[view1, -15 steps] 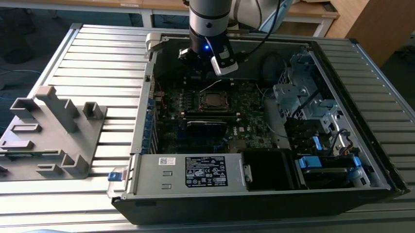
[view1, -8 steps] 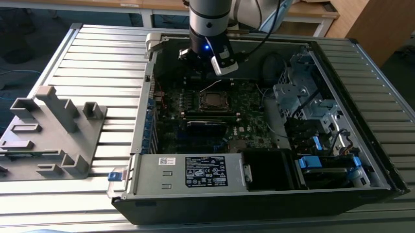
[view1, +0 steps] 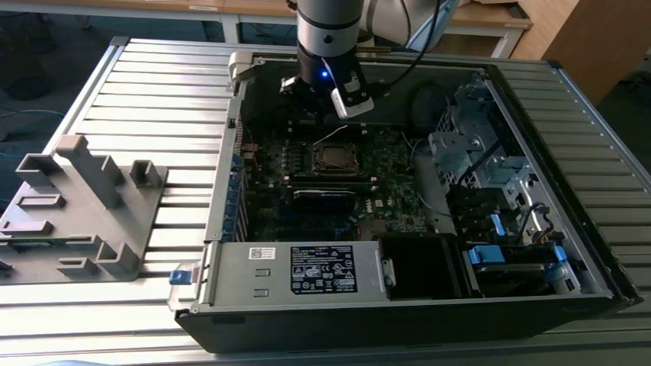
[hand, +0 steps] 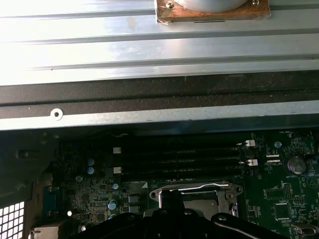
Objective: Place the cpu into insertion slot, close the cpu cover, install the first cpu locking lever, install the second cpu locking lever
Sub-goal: 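Install the first cpu locking lever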
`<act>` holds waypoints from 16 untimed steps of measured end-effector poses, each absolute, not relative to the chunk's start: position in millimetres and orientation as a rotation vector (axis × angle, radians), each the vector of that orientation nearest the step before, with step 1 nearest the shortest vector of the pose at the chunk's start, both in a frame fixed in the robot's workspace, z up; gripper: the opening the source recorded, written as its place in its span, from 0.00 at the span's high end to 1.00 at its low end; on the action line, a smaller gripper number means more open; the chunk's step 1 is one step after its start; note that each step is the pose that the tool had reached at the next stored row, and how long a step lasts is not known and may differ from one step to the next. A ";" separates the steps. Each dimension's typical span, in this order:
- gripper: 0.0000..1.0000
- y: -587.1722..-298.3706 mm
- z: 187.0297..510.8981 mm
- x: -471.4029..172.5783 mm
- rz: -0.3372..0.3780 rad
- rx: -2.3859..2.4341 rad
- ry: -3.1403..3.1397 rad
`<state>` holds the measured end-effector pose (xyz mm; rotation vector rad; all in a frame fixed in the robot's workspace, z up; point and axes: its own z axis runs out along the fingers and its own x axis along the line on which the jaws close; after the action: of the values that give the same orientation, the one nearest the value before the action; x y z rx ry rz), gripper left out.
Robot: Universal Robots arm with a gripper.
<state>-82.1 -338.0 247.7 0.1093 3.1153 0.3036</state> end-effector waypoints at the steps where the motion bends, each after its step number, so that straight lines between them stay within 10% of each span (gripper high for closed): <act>1: 0.89 -338.0 247.7 -82.2 0.302 0.109 3.115; 16: 0.89 -338.0 247.7 -82.1 0.298 0.109 3.116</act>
<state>-82.1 -338.0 247.7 0.1092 3.1157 0.2975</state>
